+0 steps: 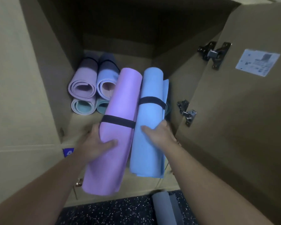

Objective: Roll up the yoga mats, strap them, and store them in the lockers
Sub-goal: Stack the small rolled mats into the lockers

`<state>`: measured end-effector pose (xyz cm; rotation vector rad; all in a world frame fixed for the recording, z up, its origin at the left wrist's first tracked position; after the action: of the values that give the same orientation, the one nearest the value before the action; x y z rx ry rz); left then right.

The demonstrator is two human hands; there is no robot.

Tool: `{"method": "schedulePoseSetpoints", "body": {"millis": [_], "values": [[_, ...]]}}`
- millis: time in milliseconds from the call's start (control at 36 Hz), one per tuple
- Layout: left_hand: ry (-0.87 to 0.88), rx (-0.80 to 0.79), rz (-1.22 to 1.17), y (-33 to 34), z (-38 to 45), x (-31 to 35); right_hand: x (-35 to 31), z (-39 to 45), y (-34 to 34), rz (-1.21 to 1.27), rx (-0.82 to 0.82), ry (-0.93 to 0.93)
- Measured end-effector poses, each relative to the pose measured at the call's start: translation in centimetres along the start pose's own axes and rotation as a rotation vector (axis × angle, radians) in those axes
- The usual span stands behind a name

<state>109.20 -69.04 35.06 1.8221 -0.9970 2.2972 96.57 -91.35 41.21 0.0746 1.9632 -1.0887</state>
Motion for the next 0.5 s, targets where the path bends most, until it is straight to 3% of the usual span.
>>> {"method": "schedulePoseSetpoints", "body": {"millis": [250, 500], "values": [[-0.079, -0.033, 0.161, 0.1, -0.8, 2.1, 0.7, 3.0, 0.9, 0.05, -0.113, -0.032], [-0.109, -0.035, 0.24, 0.6, -1.0, 2.3, 1.1, 4.1, 1.3, 0.029, -0.082, -0.051]]}}
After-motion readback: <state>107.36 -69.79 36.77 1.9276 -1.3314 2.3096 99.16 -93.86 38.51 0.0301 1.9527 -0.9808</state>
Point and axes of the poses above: each hand's wrist, its own z-axis towards the middle knuckle, its own y-axis out of the palm, x = y × z, the point moved 8 cm from there along z, towards the middle knuckle, and after that the axes turned 7 degrees about y, right-handed, at the moved point
